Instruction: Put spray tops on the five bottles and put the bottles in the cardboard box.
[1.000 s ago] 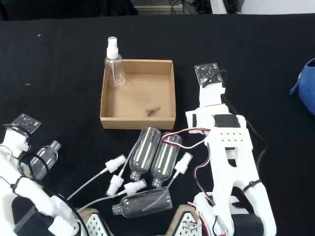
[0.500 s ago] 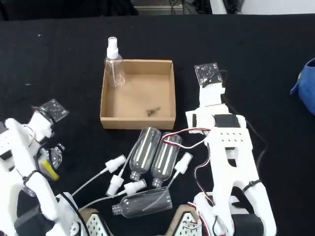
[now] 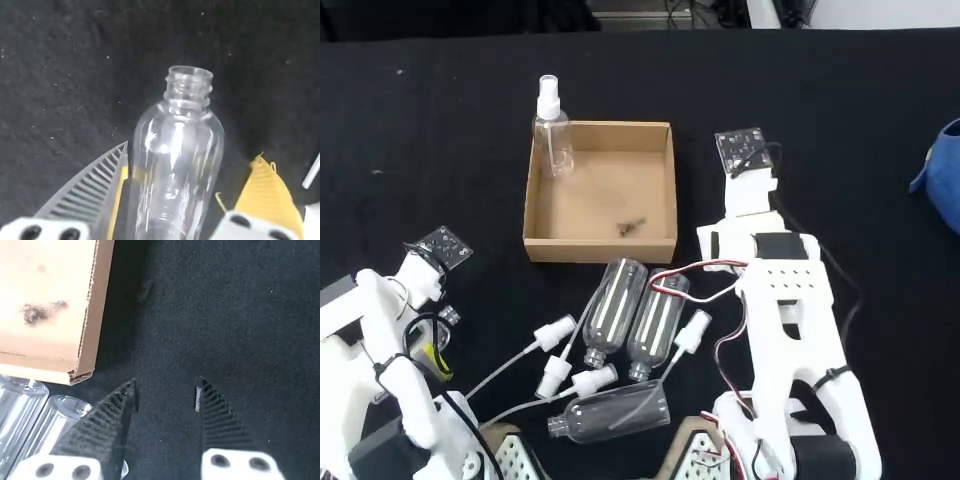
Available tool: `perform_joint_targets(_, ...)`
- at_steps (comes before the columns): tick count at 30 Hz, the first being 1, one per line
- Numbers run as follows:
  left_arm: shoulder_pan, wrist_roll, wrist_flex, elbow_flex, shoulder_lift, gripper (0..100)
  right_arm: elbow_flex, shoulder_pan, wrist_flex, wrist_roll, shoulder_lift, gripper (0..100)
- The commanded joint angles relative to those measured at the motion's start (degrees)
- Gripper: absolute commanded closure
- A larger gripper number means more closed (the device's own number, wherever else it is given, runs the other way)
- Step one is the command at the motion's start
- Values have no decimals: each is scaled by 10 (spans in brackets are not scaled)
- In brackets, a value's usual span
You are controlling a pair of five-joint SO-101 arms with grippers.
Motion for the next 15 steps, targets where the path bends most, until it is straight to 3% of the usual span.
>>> perform_joint_targets(1, 3, 13, -6, -4, -4, 762, -41, -18, 33, -4, -36, 838)
perform_joint_targets(4, 7, 34, -7, -4, -4, 762, -141, -11, 150, -4, -80, 837)
perform_joint_targets(7, 7, 35, -7, -4, -4, 762, -250, -55, 228, -4, -123, 836)
perform_joint_targets(12, 7, 38, -6, -2, -3, 762, -428, -181, 271, -10, -109, 835)
perform_joint_targets(15, 2, 38, -6, 5, -4, 762, -532, -228, 273, -50, -61, 835)
